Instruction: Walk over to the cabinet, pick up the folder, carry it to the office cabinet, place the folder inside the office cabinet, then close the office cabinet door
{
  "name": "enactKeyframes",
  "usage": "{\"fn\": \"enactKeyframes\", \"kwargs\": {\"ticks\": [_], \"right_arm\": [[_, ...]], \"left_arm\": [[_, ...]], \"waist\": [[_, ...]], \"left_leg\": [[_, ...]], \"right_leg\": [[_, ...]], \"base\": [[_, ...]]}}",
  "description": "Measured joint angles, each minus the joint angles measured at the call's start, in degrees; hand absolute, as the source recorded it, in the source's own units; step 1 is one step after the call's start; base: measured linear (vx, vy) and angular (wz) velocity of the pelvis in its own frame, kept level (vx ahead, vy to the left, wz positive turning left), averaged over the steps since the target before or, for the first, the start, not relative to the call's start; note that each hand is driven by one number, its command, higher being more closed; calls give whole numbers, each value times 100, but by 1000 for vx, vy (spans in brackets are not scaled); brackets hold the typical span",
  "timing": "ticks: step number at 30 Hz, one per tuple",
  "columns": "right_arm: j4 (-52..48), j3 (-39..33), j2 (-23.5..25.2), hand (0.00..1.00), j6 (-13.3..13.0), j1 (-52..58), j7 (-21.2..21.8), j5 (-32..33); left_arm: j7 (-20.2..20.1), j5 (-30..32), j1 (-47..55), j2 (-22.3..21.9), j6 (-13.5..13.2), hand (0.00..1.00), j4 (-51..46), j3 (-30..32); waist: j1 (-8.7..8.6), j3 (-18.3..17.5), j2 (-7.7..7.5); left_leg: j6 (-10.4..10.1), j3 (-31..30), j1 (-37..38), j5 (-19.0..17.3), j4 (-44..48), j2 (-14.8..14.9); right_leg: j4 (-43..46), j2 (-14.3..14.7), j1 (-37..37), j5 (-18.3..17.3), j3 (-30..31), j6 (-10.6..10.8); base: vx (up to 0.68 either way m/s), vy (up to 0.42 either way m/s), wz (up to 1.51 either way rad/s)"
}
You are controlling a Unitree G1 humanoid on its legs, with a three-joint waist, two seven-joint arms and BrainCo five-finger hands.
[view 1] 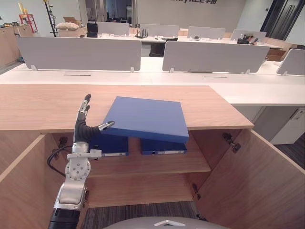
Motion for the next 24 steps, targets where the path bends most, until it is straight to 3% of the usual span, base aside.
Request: {"fn": "enactKeyframes", "kwargs": {"ticks": [4,11,19,20,22,23,24], "right_arm": [[0,-3,4,0,0,-3,0,1],[115,-198,39,0,-2,-39,7,9],[131,-460,91,0,-8,-34,11,124],[131,-438,99,0,-6,-32,13,123],[129,-346,92,0,-2,-140,27,133],[128,-350,58,0,-6,-204,56,134],[128,-354,37,0,-7,-210,74,136]], "left_arm": [[-93,-2,-27,109,-33,0,-148,-47],[-221,130,-419,686,-36,0,-543,-220],[-128,169,-2052,2087,-216,0,-1234,219],[-26,130,-2671,2408,-246,0,-1398,-69],[-39,-287,-2811,2498,-561,0,-1953,-641],[-147,-236,-2317,2280,-736,0,-2427,-1102],[-336,-19,-1709,1883,-810,0,-2618,-1786]], "waist": [[-10,3,-6],[-14,44,-50],[29,69,-84],[49,75,-124],[-76,113,-144],[-205,85,-64],[-229,80,-54]], "left_leg": [[12,-3,-6,-3,1,-3],[5,-10,-196,-8,5,9],[-7,27,-222,-24,38,10],[-6,12,-278,-25,33,10],[2,-9,-291,-26,12,-1],[11,20,-268,-32,39,-19],[22,67,-259,-53,39,-28]], "right_leg": [[4,1,-8,-6,2,-34],[49,9,-197,42,21,2],[99,14,-313,26,69,-24],[107,10,-318,13,59,-34],[284,-30,-371,-80,62,-37],[357,-51,-409,-85,115,-32],[353,-53,-438,-86,191,-34]], "base": [[42,6,0],[19,-1,0],[1,1,-1],[-28,-12,4],[-16,-6,3],[21,41,-14],[15,39,-18]]}}
